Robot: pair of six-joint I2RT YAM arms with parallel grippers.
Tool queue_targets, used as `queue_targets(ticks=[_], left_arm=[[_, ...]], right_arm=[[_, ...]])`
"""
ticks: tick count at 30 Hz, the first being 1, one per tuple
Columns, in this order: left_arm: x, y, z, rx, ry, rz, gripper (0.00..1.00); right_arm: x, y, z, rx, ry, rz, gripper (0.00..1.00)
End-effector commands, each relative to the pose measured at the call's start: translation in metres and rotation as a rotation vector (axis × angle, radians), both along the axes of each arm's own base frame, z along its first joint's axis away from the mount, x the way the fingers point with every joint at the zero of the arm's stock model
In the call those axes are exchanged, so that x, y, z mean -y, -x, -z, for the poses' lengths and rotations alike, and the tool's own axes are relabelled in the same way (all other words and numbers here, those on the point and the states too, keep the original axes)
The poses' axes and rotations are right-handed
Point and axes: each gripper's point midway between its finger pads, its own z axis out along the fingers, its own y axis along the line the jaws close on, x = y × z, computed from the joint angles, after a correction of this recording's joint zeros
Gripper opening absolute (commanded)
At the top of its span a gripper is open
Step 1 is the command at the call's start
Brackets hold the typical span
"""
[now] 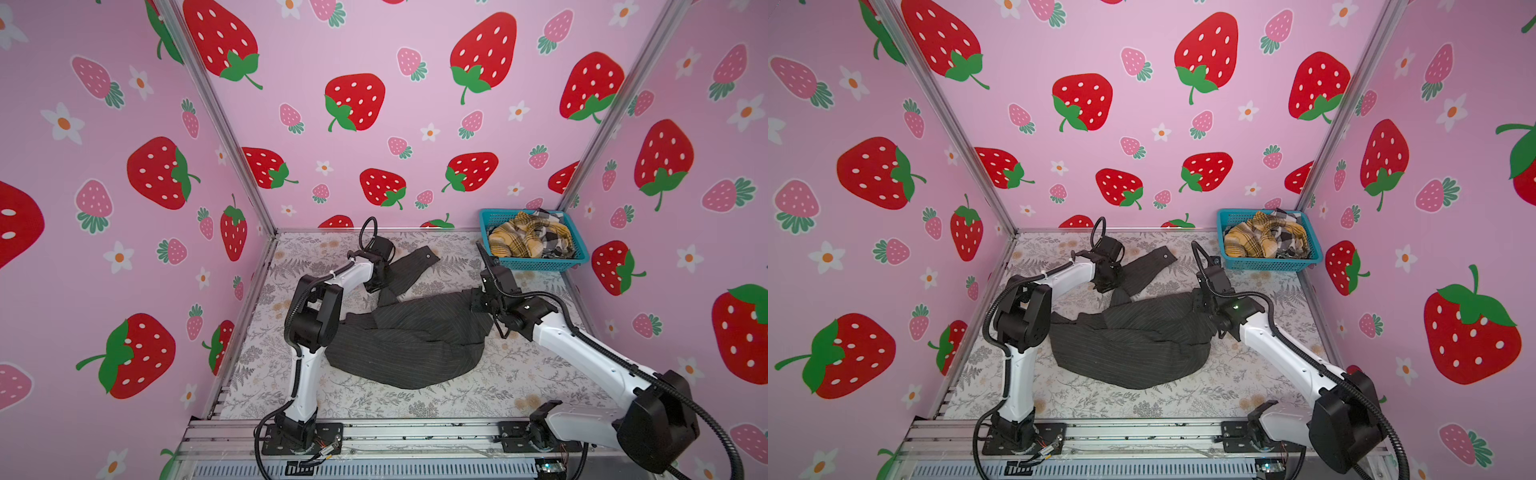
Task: Fold and stack the long sleeve shirts
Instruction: 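Lift the shirt high with both grippers and lay it flat on the table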
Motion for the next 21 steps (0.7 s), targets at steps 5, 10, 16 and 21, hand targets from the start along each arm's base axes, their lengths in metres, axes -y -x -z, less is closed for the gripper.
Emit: queue_targets(ticks=[5, 10, 16, 21], left_arm=[[-0.197, 0.012, -0.275, 0.531, -0.159, -0.53, 0.0], [-0.283, 0.079, -0.374, 0.722, -0.169, -0.793, 0.0], [-0.352, 0.13, -0.434, 0.793, -0.219, -0.996, 0.0], [-0.383, 0.135, -0.458, 0.842, -0.219, -1.058, 0.0]], right_arm=[[-0.071, -0.013, -0.169, 0.383, -0.242, -0.318, 0.0], [-0.143, 0.032, -0.241, 0.532, -0.265, -0.597, 0.0], [-0.21, 0.105, -0.321, 0.671, -0.434, -0.887, 0.0], [-0.255, 0.158, -0.357, 0.673, -0.551, -1.146, 0.0]])
